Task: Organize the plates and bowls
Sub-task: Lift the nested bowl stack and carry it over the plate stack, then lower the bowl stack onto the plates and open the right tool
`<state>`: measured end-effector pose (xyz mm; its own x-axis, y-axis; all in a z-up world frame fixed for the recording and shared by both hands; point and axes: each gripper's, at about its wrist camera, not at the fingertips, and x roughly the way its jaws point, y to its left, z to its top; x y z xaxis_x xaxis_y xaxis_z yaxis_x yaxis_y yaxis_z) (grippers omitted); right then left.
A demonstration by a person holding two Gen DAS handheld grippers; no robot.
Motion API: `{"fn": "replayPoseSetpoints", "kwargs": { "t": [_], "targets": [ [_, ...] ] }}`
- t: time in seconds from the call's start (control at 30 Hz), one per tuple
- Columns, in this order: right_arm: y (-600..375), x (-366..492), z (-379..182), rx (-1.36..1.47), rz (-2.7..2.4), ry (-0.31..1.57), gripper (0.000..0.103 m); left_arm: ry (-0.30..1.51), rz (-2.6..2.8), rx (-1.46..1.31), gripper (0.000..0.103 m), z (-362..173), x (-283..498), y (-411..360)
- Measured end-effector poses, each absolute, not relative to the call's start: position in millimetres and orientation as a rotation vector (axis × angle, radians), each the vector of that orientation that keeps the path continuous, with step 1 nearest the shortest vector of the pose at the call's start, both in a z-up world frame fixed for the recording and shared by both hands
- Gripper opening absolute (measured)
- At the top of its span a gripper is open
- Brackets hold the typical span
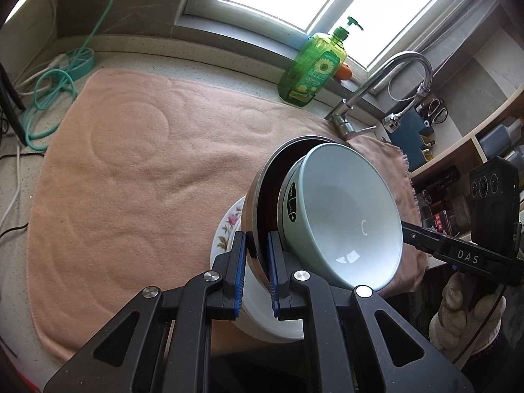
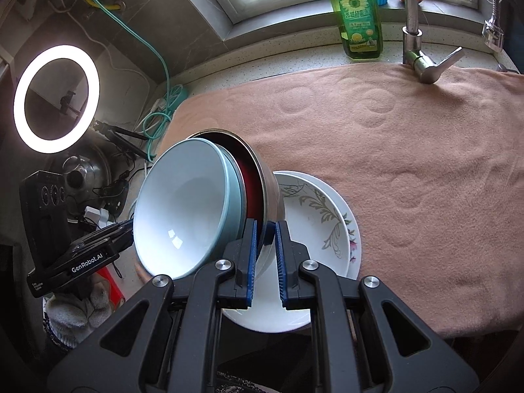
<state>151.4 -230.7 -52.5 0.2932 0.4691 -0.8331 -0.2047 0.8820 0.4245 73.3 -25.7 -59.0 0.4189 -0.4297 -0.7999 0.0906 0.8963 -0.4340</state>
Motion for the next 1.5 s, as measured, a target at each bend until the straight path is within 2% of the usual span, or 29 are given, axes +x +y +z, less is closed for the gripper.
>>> {"fn": "replayPoseSetpoints", "kwargs": {
  "t": [0.47,1.5],
  "targets": [
    [-254,141,-70,0.281,0.408,1.227,0.011,1.146,-0.376,-0.311,0.010,-70,75,-53],
    [-252,140,-90,0.287,0.417,1.273,0.013,1.174,-0.358,-0.306,0.010,-80,77,-54]
  ]
}}
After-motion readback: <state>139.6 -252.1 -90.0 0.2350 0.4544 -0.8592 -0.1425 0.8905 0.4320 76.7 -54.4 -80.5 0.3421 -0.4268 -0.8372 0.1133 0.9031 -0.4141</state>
